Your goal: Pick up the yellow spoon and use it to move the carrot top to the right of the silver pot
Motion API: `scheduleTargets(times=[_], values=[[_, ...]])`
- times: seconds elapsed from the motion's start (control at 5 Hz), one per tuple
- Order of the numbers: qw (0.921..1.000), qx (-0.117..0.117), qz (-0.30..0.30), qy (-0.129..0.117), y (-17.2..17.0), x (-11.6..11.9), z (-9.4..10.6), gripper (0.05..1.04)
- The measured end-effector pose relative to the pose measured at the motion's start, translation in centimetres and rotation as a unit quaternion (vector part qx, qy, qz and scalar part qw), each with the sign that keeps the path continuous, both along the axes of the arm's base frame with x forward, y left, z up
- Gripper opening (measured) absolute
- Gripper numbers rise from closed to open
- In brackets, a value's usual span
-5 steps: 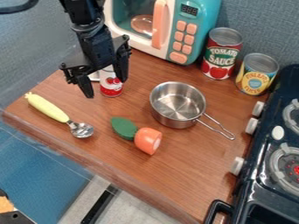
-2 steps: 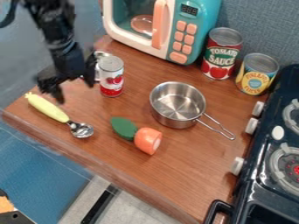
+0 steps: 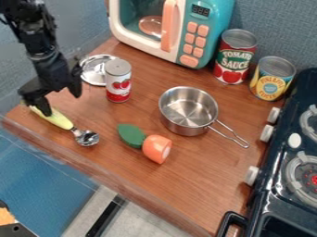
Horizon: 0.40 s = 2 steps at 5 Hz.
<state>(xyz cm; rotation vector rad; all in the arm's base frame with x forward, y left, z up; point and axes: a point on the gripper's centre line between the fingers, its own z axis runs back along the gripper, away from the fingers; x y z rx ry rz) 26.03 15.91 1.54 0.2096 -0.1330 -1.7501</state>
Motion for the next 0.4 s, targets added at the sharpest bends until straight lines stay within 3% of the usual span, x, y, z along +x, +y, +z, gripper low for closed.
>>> scheduleTargets(times=[0.4], values=[[0.9997, 0.008, 0.012, 0.019, 1.63, -1.04, -1.11, 1.000]])
